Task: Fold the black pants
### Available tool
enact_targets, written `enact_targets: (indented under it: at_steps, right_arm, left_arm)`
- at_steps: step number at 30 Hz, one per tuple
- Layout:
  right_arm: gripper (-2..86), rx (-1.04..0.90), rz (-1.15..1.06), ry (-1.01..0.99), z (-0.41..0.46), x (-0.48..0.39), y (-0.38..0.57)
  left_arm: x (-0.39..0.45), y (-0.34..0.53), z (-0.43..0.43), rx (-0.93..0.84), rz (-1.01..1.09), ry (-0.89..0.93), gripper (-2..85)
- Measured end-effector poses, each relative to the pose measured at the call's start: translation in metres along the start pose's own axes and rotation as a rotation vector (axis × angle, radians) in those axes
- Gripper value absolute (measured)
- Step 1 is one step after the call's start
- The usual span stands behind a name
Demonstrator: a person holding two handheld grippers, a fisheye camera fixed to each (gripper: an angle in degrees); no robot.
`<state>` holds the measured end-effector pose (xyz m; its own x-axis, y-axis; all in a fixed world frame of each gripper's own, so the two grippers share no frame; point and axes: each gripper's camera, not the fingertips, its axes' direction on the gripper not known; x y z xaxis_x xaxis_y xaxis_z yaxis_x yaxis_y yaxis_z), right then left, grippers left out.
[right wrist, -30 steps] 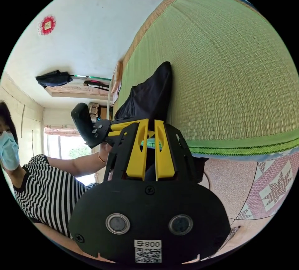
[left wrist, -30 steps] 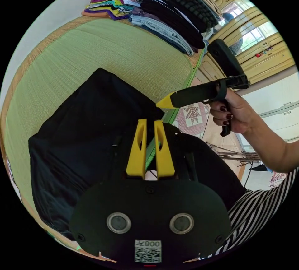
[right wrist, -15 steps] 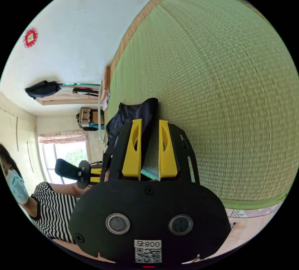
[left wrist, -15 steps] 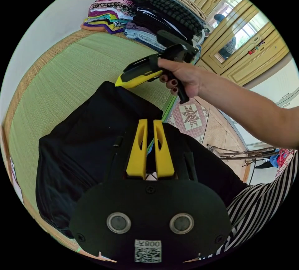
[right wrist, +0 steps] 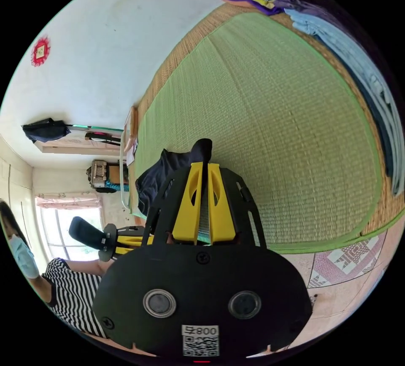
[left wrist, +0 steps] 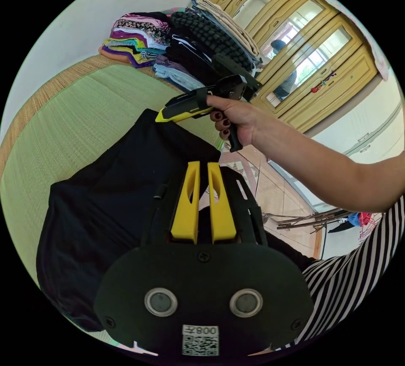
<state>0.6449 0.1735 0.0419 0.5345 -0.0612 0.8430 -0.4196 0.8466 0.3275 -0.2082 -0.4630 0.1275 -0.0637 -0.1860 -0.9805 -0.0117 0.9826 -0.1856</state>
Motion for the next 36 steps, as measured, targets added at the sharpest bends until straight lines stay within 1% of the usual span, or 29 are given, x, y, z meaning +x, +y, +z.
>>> enact_targets:
  at_steps: [4, 7, 13, 18, 22, 24, 30, 36]
  right_arm:
    - [1.8, 0.050, -0.009, -0.018, 0.020, -0.029, 0.008]
    - [1.8, 0.100, -0.023, -0.071, 0.042, -0.059, 0.015]
    - [1.9, 0.123, -0.138, -0.145, 0.111, -0.146, 0.019]
    - [1.9, 0.069, -0.270, -0.157, 0.200, -0.229, 0.019]
    - [1.9, 0.004, -0.323, -0.158, 0.270, -0.274, 0.016]
    - [1.9, -0.049, -0.356, -0.132, 0.319, -0.300, 0.015]
    - [1.9, -0.169, -0.416, -0.064, 0.435, -0.349, 0.012]
    - [2.0, -0.246, -0.467, -0.035, 0.526, -0.383, 0.008]
  left_arm:
    - [-0.021, 0.042, -0.032, 0.046, -0.044, 0.040, 3.1]
    - [-0.044, 0.084, -0.069, 0.112, -0.094, 0.075, 3.1]
    - [-0.100, 0.186, -0.154, 0.276, -0.226, 0.128, 3.1]
    - [-0.154, 0.294, -0.223, 0.420, -0.384, 0.128, 2.9]
    - [-0.188, 0.362, -0.258, 0.483, -0.485, 0.095, 2.8]
    - [-0.211, 0.406, -0.275, 0.514, -0.560, 0.092, 2.9]
    - [-0.264, 0.505, -0.304, 0.584, -0.740, 0.095, 3.0]
    - [-0.305, 0.579, -0.330, 0.642, -0.849, 0.104, 2.9]
